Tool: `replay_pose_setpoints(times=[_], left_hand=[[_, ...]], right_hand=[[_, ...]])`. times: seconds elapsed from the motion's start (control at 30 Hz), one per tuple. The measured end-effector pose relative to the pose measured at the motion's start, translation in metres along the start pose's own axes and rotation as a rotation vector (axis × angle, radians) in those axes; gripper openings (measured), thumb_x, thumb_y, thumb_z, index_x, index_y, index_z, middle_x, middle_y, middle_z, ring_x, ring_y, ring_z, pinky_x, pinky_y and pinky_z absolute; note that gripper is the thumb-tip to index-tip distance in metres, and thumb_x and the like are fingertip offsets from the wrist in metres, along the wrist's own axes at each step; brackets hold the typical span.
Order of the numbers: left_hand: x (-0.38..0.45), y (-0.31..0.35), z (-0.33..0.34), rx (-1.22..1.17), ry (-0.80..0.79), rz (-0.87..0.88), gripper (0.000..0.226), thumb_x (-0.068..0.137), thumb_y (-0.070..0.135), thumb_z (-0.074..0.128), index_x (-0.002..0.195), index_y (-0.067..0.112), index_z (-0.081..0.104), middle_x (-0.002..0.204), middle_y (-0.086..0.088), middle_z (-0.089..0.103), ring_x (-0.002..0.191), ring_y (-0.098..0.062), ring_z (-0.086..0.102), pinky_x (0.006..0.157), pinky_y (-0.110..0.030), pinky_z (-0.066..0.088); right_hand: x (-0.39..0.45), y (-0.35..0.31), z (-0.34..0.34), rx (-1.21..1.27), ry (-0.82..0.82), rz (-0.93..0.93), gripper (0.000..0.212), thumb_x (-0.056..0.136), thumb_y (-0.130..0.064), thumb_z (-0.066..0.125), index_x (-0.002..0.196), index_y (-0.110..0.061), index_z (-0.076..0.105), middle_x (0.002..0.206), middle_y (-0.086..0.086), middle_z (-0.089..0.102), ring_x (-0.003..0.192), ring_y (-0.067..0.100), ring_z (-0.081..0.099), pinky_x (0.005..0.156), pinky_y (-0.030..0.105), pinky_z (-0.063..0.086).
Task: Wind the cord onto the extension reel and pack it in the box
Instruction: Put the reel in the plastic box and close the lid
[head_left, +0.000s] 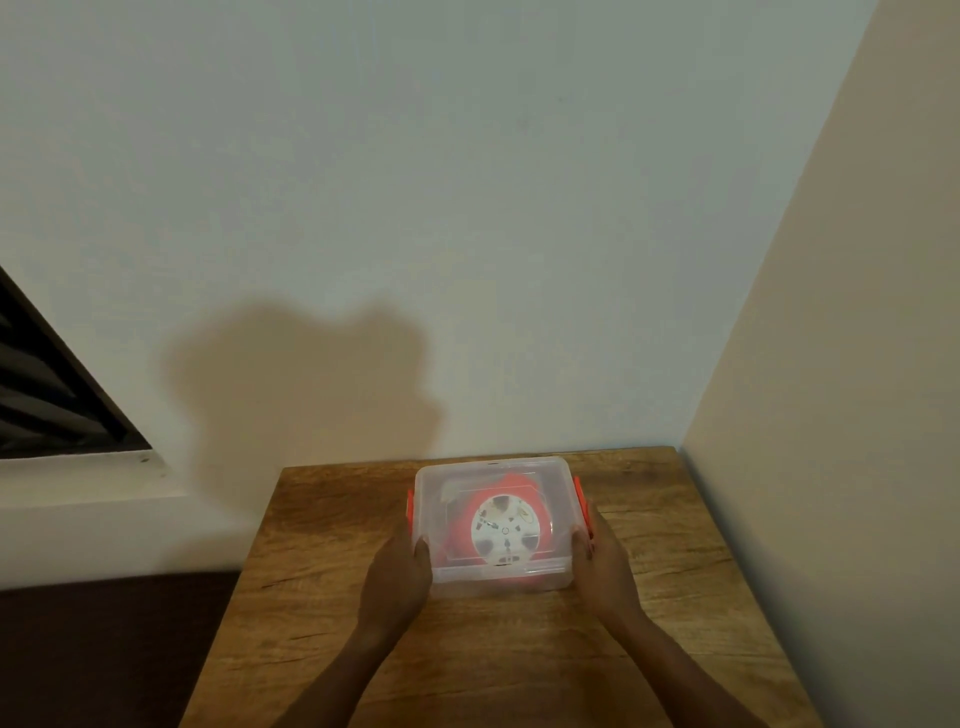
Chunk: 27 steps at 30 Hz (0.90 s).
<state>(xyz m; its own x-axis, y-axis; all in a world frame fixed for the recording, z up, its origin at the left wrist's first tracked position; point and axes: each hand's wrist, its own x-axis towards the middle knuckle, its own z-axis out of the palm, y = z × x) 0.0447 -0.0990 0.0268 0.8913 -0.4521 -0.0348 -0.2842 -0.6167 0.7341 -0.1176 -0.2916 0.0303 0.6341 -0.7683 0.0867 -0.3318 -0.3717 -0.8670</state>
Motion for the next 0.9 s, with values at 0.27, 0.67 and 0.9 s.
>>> replay_pose_setpoints(times=[0.27, 0.67, 0.9], left_hand=[[0.019, 0.020, -0.014, -0.539, -0.227, -0.198, 0.062, 0.091, -0.004, 0.064, 0.144, 0.022, 0.045, 0.127, -0.008, 0.064, 0.101, -0.024, 0.069, 0.058, -0.029, 0.063], [0.048, 0.136, 0.042, -0.648, -0.302, -0.059, 0.062, 0.090, -0.012, 0.058, 0.142, 0.018, 0.047, 0.112, 0.002, 0.065, 0.094, -0.014, 0.067, 0.057, -0.020, 0.060], [0.076, 0.182, 0.091, -0.648, -0.360, -0.047, 0.077, 0.081, -0.019, 0.065, 0.145, 0.019, 0.044, 0.111, 0.005, 0.063, 0.093, -0.011, 0.065, 0.052, -0.018, 0.058]], right_hand=[[0.002, -0.003, -0.008, 0.293, -0.035, 0.118, 0.039, 0.100, -0.016, 0.049, 0.137, -0.029, 0.050, 0.116, -0.002, 0.068, 0.094, 0.012, 0.070, 0.072, 0.038, 0.061], [0.058, 0.000, -0.116, 0.295, 0.174, 0.049, 0.055, 0.098, -0.002, 0.043, 0.140, -0.036, 0.049, 0.127, -0.021, 0.060, 0.113, -0.003, 0.057, 0.093, 0.020, 0.047], [0.109, 0.028, -0.158, 0.228, 0.213, 0.094, 0.047, 0.100, -0.009, 0.041, 0.140, -0.031, 0.049, 0.131, -0.007, 0.061, 0.114, 0.016, 0.061, 0.096, 0.041, 0.052]])
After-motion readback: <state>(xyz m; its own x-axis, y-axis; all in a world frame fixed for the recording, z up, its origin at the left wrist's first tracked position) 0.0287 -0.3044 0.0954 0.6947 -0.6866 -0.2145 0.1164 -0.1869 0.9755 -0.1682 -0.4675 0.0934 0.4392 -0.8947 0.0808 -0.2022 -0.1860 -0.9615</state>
